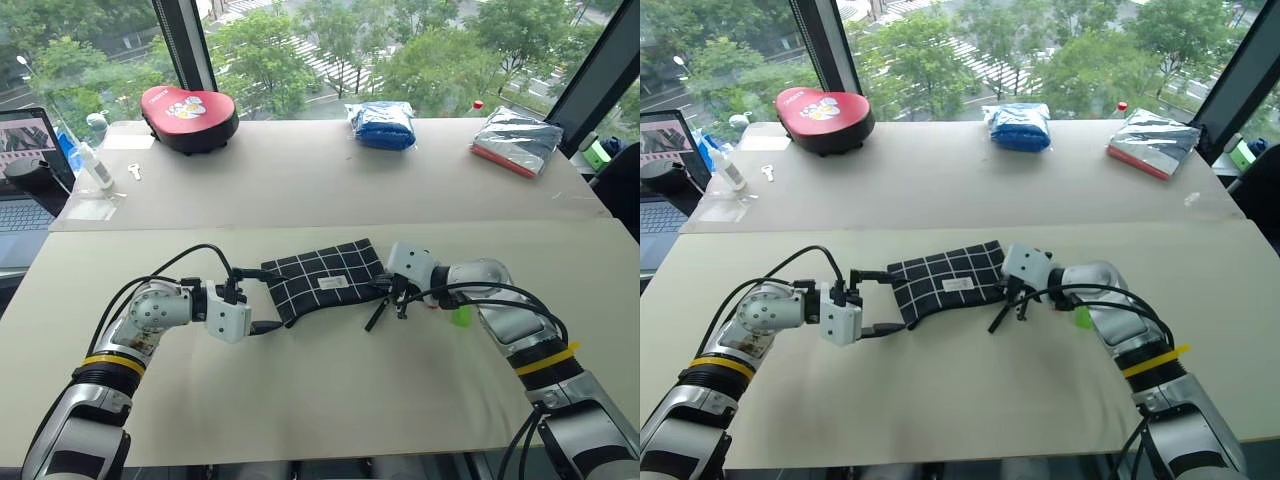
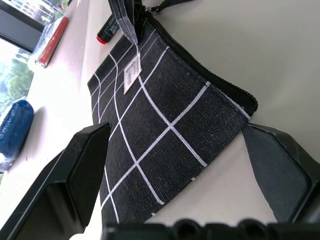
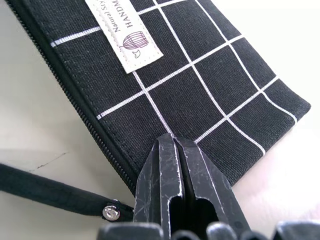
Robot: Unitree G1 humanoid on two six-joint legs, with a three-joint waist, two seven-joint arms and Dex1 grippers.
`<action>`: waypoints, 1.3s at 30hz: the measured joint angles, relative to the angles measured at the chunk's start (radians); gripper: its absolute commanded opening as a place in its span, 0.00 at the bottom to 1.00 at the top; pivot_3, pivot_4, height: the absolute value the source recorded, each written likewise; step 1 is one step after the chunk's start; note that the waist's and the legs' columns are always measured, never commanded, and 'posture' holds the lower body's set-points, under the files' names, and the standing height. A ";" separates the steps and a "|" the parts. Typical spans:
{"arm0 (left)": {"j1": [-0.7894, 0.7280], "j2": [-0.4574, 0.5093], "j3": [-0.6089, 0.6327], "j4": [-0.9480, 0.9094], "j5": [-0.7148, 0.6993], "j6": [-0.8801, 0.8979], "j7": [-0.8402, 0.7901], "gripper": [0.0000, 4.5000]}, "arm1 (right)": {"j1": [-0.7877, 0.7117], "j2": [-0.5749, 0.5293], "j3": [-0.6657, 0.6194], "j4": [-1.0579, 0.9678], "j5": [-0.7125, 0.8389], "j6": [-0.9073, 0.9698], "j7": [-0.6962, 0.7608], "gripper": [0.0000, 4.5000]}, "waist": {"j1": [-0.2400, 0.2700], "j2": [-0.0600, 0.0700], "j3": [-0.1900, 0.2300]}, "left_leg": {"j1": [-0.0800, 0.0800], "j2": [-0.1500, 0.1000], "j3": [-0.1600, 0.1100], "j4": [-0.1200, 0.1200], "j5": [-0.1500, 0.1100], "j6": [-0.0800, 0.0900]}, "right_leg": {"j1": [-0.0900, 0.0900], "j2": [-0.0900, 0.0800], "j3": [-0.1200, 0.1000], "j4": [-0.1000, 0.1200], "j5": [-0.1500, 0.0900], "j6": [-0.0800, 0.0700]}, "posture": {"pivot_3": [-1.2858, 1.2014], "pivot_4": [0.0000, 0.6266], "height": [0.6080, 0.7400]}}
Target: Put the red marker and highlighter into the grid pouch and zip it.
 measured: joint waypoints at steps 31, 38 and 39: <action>-0.188 -0.174 -0.073 0.316 0.251 -0.314 0.287 1.00 | 0.006 0.007 -0.018 -0.020 0.000 0.039 0.021 0.02 | 0.005 0.000 0.000 | 0.000 -0.001 0.000 0.001 0.000 -0.001 | 0.001 0.000 0.000 0.000 0.000 0.000 | 0.52 0.24 1.00; -0.194 -0.184 -0.109 0.318 0.221 -0.306 0.285 0.89 | 0.010 0.007 -0.019 -0.032 0.000 0.054 0.021 0.00 | 0.004 0.000 0.000 | 0.000 -0.001 0.000 0.001 0.000 0.000 | 0.001 0.000 0.000 0.000 0.000 0.000 | 0.52 0.24 1.00; -0.194 -0.184 -0.117 0.318 0.208 -0.295 0.276 0.85 | 0.011 0.007 -0.020 -0.032 0.001 0.054 0.020 0.00 | 0.004 0.000 0.000 | 0.000 -0.001 0.000 0.001 0.000 0.000 | 0.001 0.000 0.000 0.000 0.000 0.000 | 0.52 0.24 1.00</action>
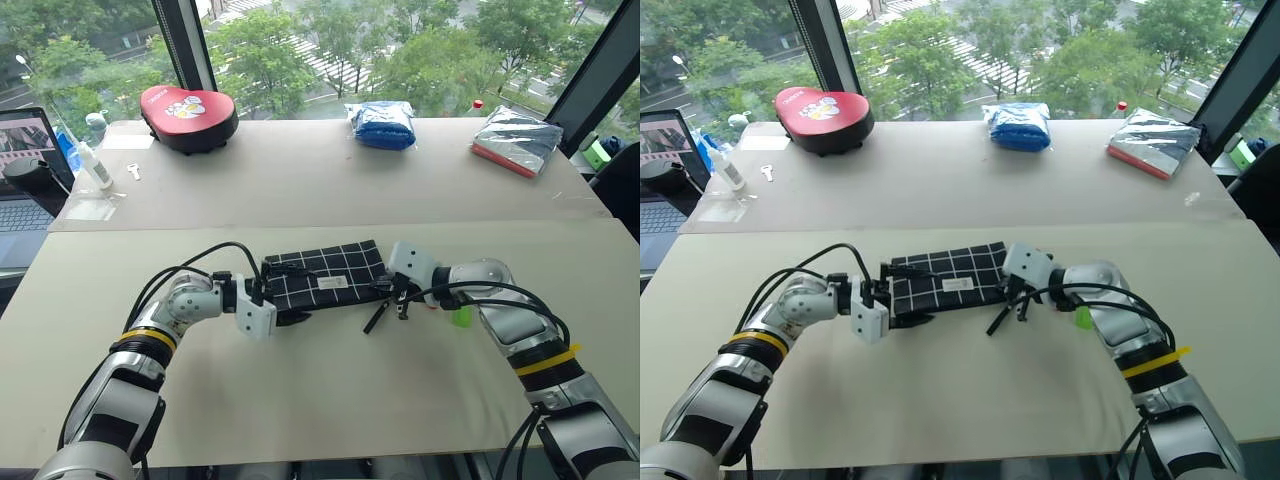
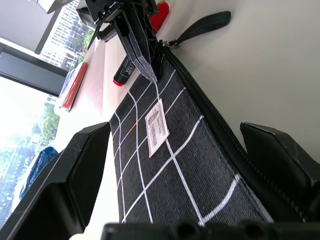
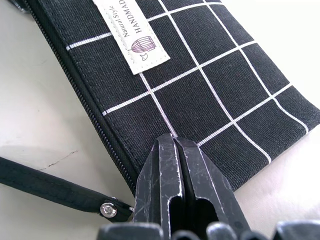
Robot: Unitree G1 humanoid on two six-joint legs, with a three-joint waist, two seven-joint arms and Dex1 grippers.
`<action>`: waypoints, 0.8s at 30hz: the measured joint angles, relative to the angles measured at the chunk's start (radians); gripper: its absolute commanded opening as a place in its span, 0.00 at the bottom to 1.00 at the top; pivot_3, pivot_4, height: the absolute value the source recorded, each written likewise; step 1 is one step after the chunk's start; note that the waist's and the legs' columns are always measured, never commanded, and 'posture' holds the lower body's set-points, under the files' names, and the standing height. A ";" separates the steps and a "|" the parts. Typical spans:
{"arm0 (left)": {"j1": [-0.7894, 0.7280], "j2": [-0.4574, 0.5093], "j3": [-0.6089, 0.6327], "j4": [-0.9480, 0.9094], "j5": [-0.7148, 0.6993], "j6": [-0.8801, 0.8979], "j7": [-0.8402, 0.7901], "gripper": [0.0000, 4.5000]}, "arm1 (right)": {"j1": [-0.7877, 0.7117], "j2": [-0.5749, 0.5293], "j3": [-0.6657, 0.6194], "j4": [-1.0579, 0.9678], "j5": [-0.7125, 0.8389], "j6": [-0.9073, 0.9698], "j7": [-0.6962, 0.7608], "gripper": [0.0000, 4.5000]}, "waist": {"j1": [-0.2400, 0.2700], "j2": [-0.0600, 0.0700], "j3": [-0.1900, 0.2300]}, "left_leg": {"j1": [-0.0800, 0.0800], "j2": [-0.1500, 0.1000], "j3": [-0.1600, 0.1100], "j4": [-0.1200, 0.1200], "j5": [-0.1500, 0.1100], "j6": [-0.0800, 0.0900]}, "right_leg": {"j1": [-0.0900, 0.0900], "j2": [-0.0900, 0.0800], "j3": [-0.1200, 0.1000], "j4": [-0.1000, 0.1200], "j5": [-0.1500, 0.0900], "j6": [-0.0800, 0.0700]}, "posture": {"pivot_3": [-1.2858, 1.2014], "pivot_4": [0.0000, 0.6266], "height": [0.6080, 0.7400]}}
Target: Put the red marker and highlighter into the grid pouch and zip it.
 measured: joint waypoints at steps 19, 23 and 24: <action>0.052 0.002 -0.017 -0.051 -0.181 0.093 -0.115 0.02 | 0.009 0.027 -0.042 -0.001 0.042 0.029 -0.006 0.00 | -0.003 0.000 0.000 | 0.000 0.001 0.000 0.000 0.000 0.000 | 0.000 0.000 0.000 0.000 0.000 0.000 | 0.52 0.24 1.00; 0.067 0.008 -0.015 -0.074 -0.206 0.126 -0.141 0.00 | -0.026 0.141 -0.173 0.041 0.127 0.093 -0.128 0.17 | -0.008 0.000 0.000 | 0.000 0.001 0.000 0.000 0.000 0.000 | -0.001 0.000 0.001 0.000 0.000 0.000 | 0.52 0.24 1.00; 0.070 0.008 -0.013 -0.080 -0.208 0.136 -0.141 0.00 | -0.046 0.164 -0.222 0.053 0.164 0.130 -0.157 0.27 | -0.010 0.000 0.000 | 0.000 0.002 0.000 0.000 0.000 0.000 | -0.001 0.000 0.001 0.000 0.000 0.000 | 0.52 0.24 1.00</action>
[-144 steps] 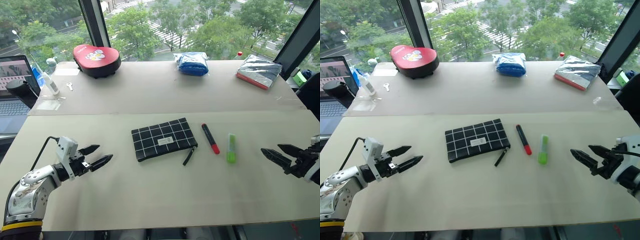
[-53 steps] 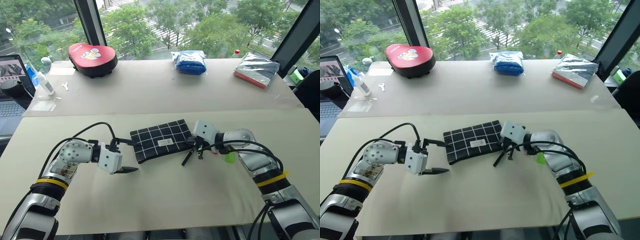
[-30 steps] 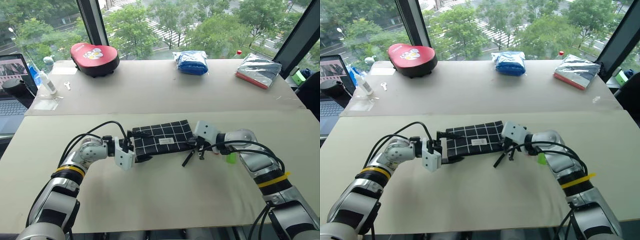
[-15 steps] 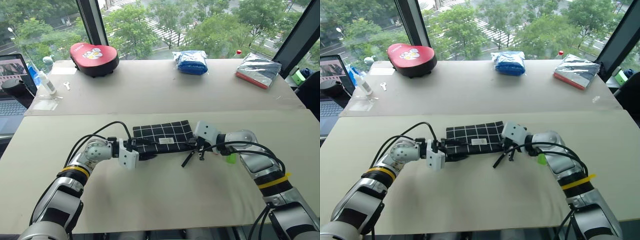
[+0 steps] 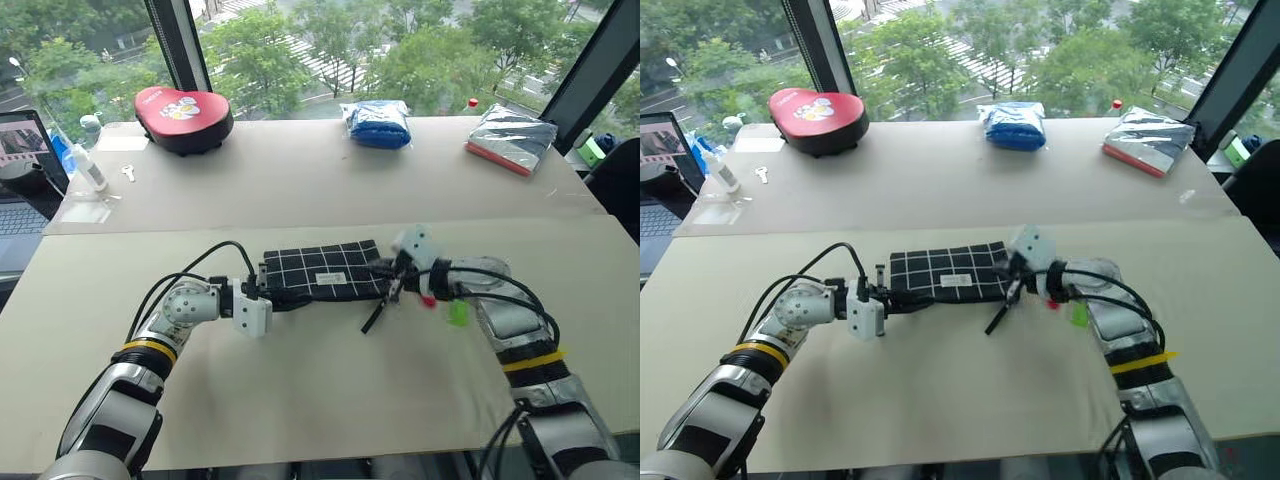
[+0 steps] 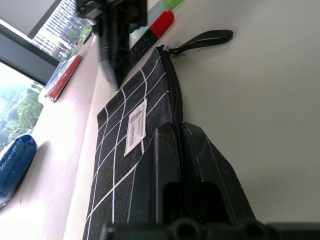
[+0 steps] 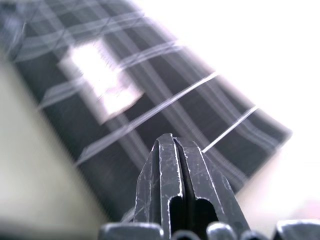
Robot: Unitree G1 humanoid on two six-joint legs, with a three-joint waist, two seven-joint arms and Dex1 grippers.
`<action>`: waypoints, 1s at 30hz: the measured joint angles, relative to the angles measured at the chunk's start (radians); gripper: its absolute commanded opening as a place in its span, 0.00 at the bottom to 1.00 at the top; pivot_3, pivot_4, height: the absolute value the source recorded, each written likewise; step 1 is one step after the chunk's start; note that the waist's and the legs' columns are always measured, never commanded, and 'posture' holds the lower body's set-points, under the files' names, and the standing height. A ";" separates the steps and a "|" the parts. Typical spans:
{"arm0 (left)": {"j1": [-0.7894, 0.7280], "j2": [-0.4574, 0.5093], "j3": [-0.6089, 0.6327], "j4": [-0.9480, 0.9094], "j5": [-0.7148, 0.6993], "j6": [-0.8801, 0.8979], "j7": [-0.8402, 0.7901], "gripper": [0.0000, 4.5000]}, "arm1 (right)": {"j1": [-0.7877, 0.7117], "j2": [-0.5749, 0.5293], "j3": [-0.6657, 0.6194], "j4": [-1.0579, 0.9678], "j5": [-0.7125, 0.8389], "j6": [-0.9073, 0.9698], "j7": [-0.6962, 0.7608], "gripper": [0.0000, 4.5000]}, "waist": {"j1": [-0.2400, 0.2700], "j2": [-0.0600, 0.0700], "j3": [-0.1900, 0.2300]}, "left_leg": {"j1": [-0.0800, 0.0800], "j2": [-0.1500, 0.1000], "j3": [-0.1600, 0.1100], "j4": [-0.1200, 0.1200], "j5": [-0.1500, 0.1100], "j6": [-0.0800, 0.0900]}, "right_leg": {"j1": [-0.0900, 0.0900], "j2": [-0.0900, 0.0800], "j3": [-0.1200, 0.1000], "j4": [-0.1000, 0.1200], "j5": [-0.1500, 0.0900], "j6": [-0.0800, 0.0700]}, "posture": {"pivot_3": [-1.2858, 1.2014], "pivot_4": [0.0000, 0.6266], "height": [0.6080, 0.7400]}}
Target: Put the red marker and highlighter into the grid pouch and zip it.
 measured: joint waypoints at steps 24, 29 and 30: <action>0.209 -0.159 0.188 -0.482 -0.121 0.677 0.219 0.00 | 0.037 -0.061 -0.114 -0.236 0.277 0.433 -0.207 0.79 | -0.002 0.000 0.000 | -0.001 0.000 0.000 0.000 -0.002 0.004 | -0.001 -0.001 0.001 0.000 0.000 0.000 | 0.52 0.24 1.00; 0.215 -0.158 0.190 -0.503 -0.116 0.702 0.219 0.00 | -0.008 -0.029 -0.077 -0.164 0.223 0.393 -0.251 0.79 | 0.001 0.000 0.000 | -0.001 0.000 0.000 0.000 -0.001 0.001 | -0.001 -0.001 0.001 0.000 0.000 0.000 | 0.52 0.24 1.00; 0.216 -0.158 0.191 -0.506 -0.115 0.704 0.220 0.00 | -0.011 -0.024 -0.075 -0.150 0.214 0.388 -0.253 0.79 | 0.002 0.000 0.000 | -0.001 0.000 0.000 0.000 0.001 -0.001 | -0.001 -0.001 0.000 0.000 0.000 0.000 | 0.52 0.24 1.00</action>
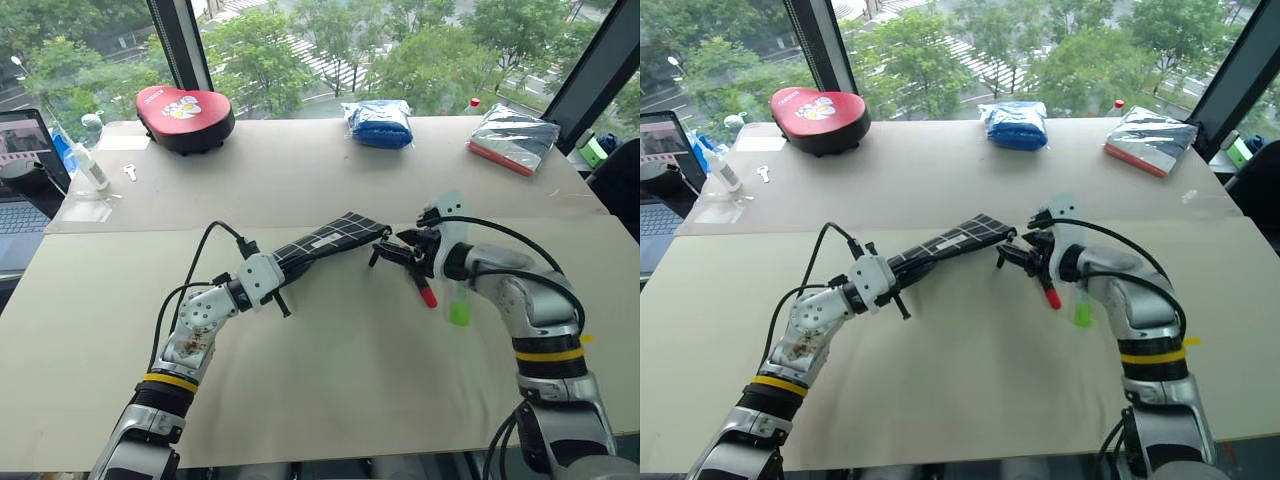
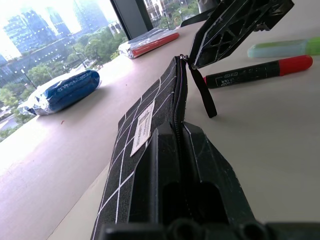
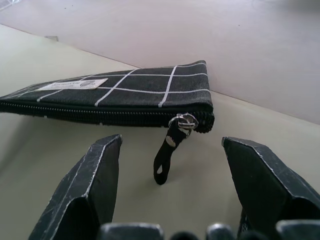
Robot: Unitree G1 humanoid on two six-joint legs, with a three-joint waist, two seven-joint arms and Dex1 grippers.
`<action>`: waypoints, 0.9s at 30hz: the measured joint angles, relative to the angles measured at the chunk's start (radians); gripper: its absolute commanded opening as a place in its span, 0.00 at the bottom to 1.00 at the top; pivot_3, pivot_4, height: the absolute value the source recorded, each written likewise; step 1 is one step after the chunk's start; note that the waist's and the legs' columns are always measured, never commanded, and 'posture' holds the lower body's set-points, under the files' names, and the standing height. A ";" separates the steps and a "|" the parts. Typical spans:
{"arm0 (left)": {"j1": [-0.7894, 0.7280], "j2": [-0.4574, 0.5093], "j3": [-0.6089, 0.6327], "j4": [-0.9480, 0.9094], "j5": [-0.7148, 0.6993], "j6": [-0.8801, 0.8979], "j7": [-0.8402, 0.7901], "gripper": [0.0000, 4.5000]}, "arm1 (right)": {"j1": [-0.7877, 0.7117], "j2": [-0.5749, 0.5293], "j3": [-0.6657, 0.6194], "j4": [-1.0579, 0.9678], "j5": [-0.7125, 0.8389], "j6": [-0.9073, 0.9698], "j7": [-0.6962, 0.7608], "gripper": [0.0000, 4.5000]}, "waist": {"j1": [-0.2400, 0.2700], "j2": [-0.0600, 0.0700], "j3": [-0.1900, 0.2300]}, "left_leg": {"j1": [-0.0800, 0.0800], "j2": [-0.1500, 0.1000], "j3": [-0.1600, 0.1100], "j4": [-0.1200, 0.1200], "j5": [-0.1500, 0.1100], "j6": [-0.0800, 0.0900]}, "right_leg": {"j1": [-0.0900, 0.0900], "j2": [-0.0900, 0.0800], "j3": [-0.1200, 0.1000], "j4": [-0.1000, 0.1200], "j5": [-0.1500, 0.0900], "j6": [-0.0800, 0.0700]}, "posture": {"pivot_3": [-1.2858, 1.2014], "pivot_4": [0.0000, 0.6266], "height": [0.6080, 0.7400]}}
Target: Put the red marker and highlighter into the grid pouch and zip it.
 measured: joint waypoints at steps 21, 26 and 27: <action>0.004 -0.012 0.019 -0.026 0.002 0.040 0.026 0.00 | -0.055 0.066 0.042 0.114 -0.045 -0.083 0.074 0.01 | -0.003 0.000 0.000 | 0.000 0.000 0.000 0.000 0.000 0.000 | 0.000 0.000 0.000 0.000 0.000 0.000 | 0.52 0.24 1.00; 0.007 -0.017 0.023 -0.030 0.004 0.043 0.035 0.00 | -0.069 0.075 0.068 0.115 -0.056 -0.084 0.079 0.01 | -0.003 0.000 0.000 | 0.000 0.000 0.000 0.000 0.000 0.000 | 0.000 0.000 0.000 0.000 0.000 0.000 | 0.52 0.24 1.00; 0.007 -0.019 0.022 -0.030 0.004 0.044 0.036 0.00 | -0.072 0.078 0.075 0.115 -0.059 -0.084 0.082 0.01 | -0.003 0.000 0.000 | 0.000 0.000 0.000 0.000 0.000 0.000 | 0.000 0.000 0.000 0.000 0.000 0.000 | 0.52 0.24 1.00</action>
